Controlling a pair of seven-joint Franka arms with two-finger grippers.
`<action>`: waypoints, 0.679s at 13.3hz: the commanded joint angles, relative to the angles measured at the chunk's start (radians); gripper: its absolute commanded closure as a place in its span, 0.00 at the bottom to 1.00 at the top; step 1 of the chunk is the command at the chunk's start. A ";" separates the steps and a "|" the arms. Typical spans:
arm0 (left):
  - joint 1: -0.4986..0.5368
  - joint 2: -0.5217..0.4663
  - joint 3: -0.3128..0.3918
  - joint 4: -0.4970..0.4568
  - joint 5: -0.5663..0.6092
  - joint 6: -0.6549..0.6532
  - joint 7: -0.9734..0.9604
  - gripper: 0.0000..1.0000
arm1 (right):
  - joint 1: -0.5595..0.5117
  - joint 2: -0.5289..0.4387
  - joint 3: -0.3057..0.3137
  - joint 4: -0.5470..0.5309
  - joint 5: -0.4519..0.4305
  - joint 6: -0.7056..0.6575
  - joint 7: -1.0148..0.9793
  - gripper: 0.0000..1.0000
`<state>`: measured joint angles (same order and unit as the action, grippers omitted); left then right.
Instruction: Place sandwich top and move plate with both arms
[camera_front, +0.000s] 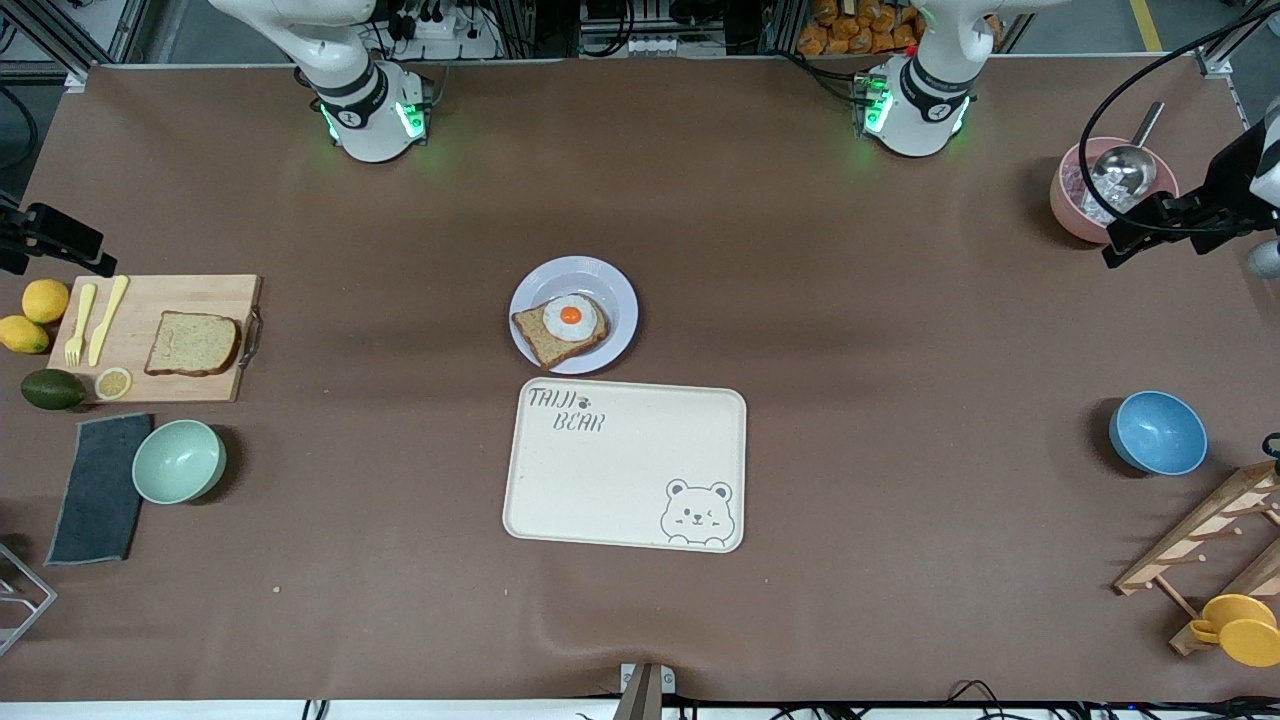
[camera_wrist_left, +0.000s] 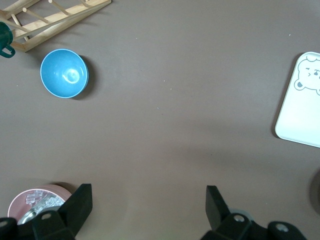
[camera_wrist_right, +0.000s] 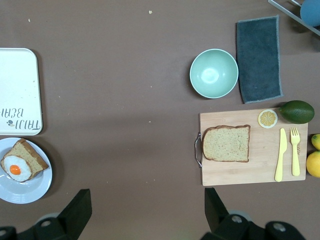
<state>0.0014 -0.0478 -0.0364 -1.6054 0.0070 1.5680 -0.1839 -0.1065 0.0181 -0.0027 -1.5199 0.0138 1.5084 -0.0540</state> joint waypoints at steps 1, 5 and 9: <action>0.005 0.006 -0.005 0.019 -0.001 -0.019 0.000 0.00 | 0.005 -0.009 -0.002 -0.012 0.005 0.003 0.014 0.00; 0.008 0.006 -0.005 0.022 -0.005 -0.019 -0.002 0.00 | 0.007 -0.007 -0.002 -0.011 0.003 0.006 0.014 0.00; 0.009 0.006 -0.007 -0.010 -0.012 -0.019 0.004 0.00 | 0.005 -0.003 -0.002 -0.013 0.003 0.007 0.014 0.00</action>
<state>0.0039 -0.0444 -0.0363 -1.6085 0.0070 1.5613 -0.1839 -0.1065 0.0183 -0.0027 -1.5257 0.0138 1.5096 -0.0540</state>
